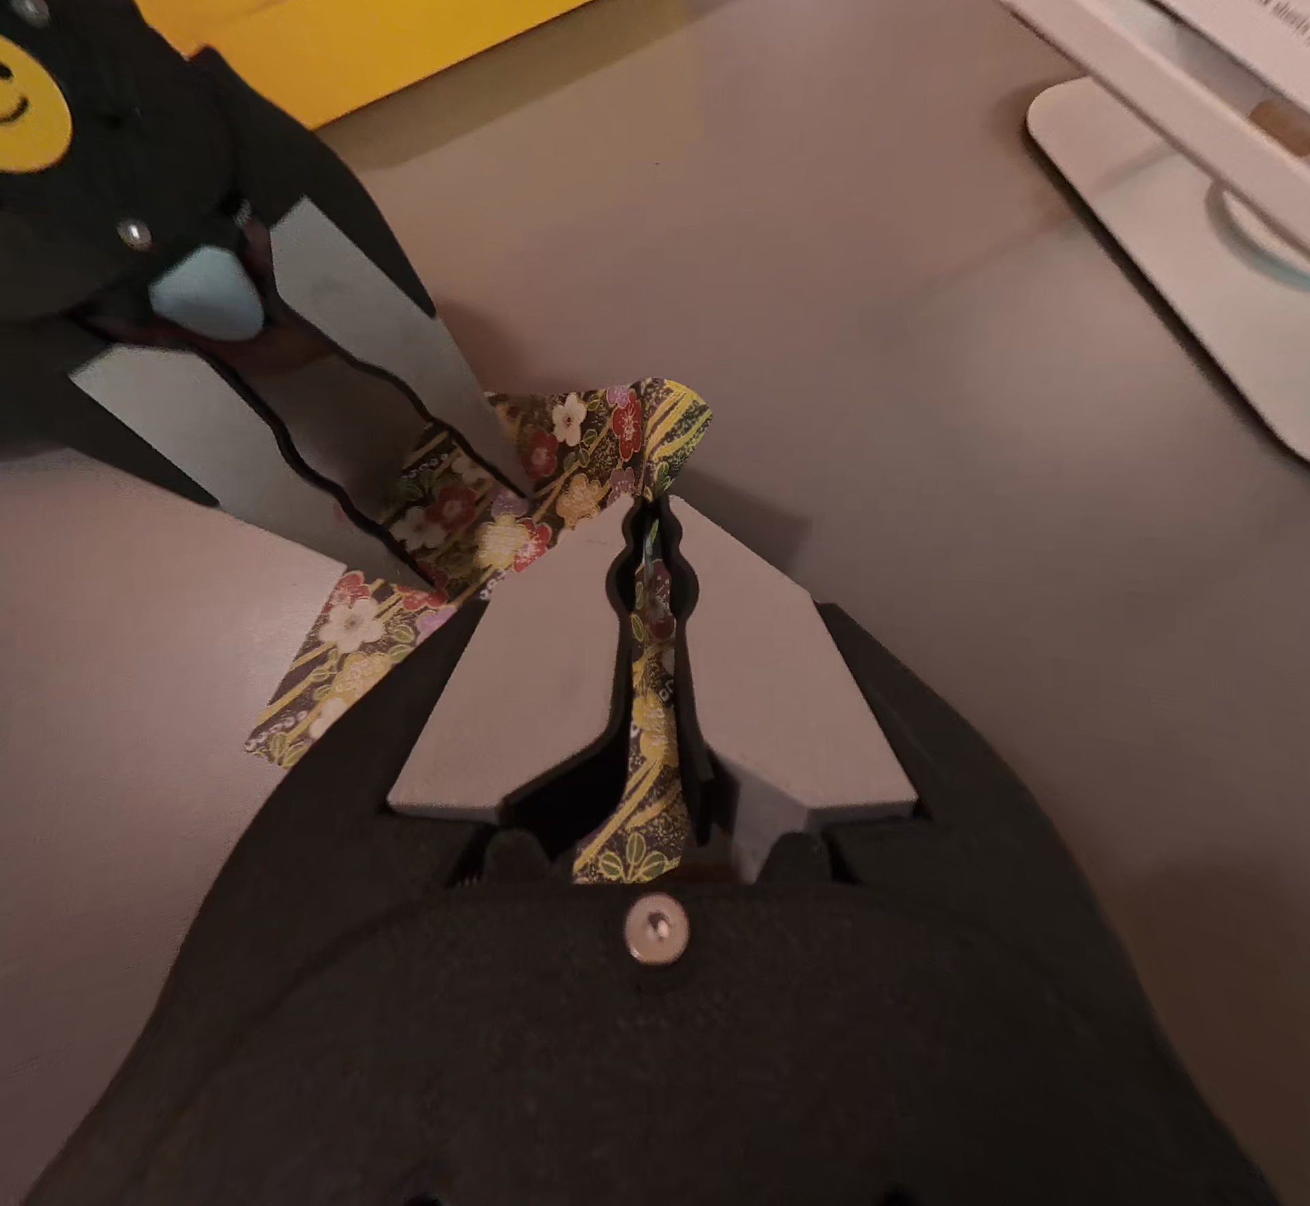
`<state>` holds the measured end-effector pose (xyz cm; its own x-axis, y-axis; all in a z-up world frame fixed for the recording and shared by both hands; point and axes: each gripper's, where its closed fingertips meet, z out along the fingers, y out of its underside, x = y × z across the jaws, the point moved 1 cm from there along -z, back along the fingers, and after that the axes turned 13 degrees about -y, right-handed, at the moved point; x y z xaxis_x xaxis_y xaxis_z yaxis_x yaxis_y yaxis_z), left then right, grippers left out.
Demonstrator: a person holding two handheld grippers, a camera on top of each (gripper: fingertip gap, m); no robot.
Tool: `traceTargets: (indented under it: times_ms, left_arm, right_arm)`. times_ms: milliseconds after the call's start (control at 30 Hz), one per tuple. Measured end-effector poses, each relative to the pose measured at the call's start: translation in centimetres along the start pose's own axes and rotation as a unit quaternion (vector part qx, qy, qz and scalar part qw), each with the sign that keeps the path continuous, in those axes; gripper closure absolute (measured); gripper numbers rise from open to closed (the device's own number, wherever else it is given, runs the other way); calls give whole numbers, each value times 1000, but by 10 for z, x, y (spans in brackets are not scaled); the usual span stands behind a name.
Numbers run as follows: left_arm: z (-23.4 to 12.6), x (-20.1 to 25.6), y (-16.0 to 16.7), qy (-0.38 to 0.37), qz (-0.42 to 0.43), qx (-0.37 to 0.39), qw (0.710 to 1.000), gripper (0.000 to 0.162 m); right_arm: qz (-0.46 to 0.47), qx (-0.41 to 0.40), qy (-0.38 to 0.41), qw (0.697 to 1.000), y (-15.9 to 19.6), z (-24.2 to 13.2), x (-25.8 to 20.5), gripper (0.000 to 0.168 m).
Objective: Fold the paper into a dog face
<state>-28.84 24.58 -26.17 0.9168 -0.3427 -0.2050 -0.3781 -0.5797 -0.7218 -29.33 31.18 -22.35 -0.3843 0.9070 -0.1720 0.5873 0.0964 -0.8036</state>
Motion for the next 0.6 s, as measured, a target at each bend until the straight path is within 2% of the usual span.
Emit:
traceTargets:
  times_ms: [267,467,500,567,600]
  left_arm:
    - [-15,-46,-22,-53,-113,75,989,121]
    - [-13,-40,-32,7,-170,97,981,121]
    - [-14,-39,-34,21,-184,103,977,126]
    - [-18,-38,-38,49,-208,119,970,153]
    - [-20,-38,-40,61,-216,129,966,162]
  right_arm:
    - [-73,-13,28,997,-6,2,-10,168]
    - [-111,-21,19,993,-8,6,-24,168]
    - [-115,-25,18,993,-7,7,-25,168]
    - [-116,-30,14,993,-5,10,-27,167]
    - [-112,-33,11,993,-4,11,-27,166]
